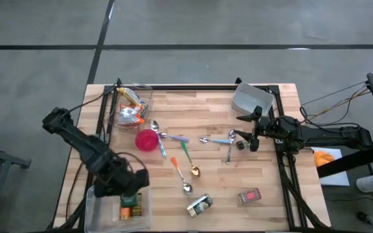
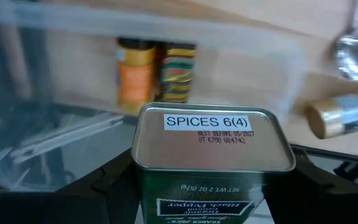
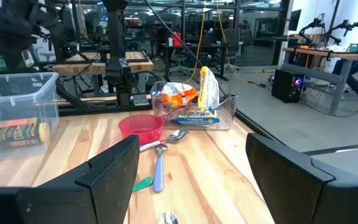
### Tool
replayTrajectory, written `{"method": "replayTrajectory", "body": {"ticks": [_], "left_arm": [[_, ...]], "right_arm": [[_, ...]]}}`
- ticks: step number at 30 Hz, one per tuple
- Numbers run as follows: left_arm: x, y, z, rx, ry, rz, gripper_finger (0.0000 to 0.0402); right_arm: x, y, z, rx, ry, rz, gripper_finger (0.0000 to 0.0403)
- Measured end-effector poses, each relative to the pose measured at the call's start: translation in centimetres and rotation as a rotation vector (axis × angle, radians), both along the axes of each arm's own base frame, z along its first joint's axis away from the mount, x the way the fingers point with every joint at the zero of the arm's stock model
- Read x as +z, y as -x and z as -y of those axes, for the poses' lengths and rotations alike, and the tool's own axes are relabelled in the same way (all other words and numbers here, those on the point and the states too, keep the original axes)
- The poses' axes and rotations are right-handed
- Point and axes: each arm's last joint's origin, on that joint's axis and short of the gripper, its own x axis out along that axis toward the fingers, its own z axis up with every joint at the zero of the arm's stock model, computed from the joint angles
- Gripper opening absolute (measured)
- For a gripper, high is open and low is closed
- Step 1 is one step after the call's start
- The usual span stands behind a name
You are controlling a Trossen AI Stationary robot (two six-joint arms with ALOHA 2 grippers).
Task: Pick & Place Food Item
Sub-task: Put the green seasoning can into the white bin
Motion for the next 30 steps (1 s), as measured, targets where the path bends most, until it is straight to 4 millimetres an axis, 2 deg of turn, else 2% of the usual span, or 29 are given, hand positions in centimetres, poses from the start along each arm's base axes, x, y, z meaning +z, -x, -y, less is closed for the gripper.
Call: {"method": "replayTrajectory", "body": {"ticks": [4, 8, 30], "left_arm": [[-0.2, 1.1, 1.3, 0.039, -0.008, -0.037, 0.0267], [-1.0, 1.2, 2.1, 0.057, -0.045, -0.083, 0.0267], [-8.0, -2.0, 5.1, 0.023, -0.227, -0.253, 0.0267]], "right_arm": [[0.0, 0.0, 0.0, 0.0, 0.0, 0.0, 0.029], [0.0, 0.0, 0.0, 0.0, 0.0, 0.0, 0.029], [0.0, 0.0, 0.0, 0.0, 0.0, -0.004, 0.029]]}}
